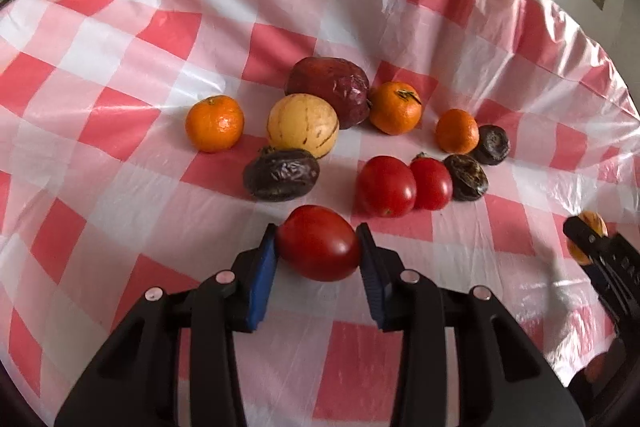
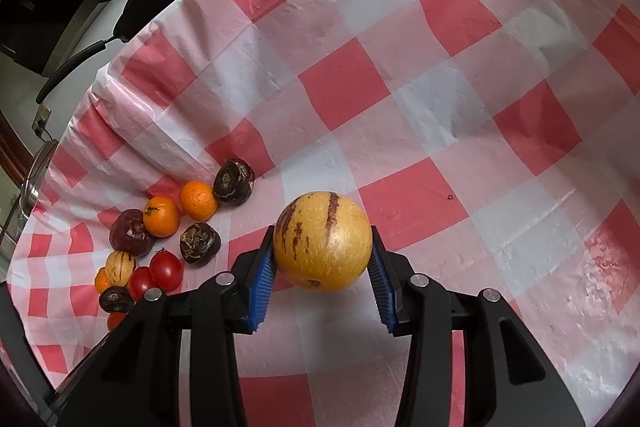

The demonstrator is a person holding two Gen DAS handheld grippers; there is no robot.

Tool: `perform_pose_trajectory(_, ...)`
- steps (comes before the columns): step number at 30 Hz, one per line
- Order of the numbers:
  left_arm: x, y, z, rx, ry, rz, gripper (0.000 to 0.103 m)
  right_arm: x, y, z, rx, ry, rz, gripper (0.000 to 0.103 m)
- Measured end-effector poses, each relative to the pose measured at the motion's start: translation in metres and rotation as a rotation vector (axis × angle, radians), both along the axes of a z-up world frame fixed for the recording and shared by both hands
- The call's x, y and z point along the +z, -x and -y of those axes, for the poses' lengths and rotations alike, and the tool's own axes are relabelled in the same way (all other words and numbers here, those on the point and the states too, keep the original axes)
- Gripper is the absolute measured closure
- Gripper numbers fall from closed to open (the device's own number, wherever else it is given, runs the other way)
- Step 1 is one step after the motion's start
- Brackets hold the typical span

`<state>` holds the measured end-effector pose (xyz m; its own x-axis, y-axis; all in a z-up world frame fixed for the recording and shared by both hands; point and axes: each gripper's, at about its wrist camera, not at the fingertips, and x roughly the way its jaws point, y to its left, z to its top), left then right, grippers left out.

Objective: Organize fruits
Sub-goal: 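Carry the pepino and tomato with both tools over the white box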

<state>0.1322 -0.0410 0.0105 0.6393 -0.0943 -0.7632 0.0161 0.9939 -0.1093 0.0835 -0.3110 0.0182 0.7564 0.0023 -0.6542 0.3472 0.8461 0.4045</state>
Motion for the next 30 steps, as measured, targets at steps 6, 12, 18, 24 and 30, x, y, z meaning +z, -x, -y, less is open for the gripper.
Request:
perform_pose_trajectory(6,0.007,0.023,0.004,0.002,-0.021,0.049,0.064,0.002,0.000,-0.002,0.016,0.012,0.023,0.060)
perform_pose_trajectory(12,0.016,0.053,0.001,0.030,0.002,0.066,0.064,0.002,0.000,0.000,0.018,0.001,0.033,0.060)
perform_pose_trajectory(18,0.027,0.116,-0.014,0.072,-0.014,0.084,0.064,0.003,-0.001,-0.006,0.093,-0.003,0.022,0.060)
perform_pose_trajectory(24,0.028,0.181,-0.037,0.081,-0.085,0.082,0.064,0.000,0.038,-0.030,0.181,-0.059,-0.026,0.060)
perform_pose_trajectory(30,0.028,0.231,-0.065,0.097,-0.129,0.095,0.064,0.004,0.109,-0.085,0.312,-0.064,-0.014,0.060)
